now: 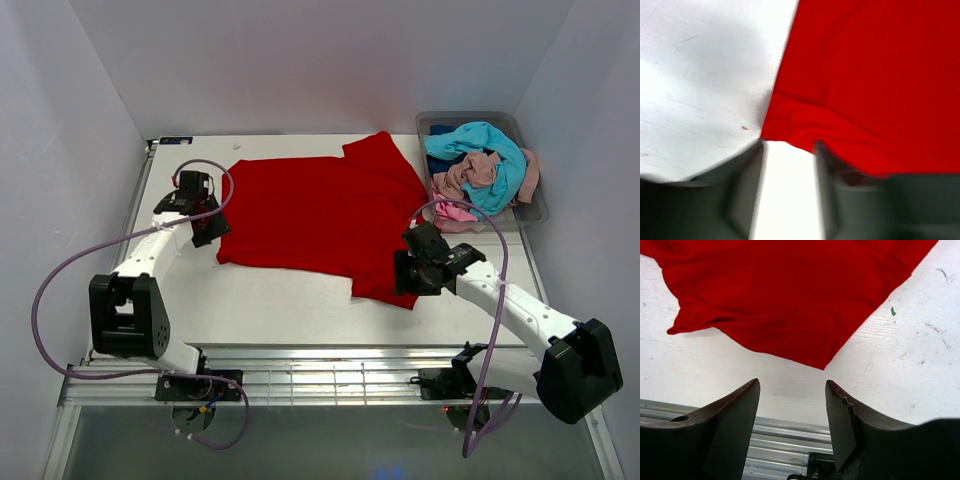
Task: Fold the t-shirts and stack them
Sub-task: Flatten out the tshirt, then grap the side of the flattened tshirt closest away from the robot with both arms
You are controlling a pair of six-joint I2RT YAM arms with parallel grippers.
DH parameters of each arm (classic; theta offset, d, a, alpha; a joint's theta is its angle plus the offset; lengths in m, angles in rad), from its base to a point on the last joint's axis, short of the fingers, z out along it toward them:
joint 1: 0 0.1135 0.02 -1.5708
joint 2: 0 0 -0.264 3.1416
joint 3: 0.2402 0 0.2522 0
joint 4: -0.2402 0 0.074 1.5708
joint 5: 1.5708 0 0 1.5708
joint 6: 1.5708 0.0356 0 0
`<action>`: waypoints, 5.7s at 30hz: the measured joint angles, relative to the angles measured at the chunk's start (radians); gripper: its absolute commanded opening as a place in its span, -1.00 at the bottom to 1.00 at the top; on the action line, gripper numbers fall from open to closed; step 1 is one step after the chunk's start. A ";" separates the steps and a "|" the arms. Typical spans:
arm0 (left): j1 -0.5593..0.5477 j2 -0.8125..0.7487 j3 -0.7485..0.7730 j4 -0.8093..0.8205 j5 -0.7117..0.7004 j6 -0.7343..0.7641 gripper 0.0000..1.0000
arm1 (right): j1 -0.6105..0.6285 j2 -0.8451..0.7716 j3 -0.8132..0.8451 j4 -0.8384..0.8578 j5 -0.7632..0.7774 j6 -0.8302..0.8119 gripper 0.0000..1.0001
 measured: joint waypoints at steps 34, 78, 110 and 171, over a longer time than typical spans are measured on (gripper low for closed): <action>0.000 0.216 -0.049 0.080 -0.009 -0.001 0.26 | 0.000 -0.013 -0.010 -0.031 0.053 0.018 0.31; 0.000 0.217 -0.049 0.101 -0.005 0.030 -0.60 | -0.043 0.285 -0.029 0.194 0.110 -0.100 -0.84; 0.000 0.079 -0.190 0.177 -0.020 0.021 0.08 | -0.043 -0.151 0.131 -0.323 0.075 -0.066 -0.85; 0.000 0.091 -0.172 0.144 -0.016 -0.009 0.06 | -0.043 0.143 0.373 -0.226 0.095 -0.122 -0.84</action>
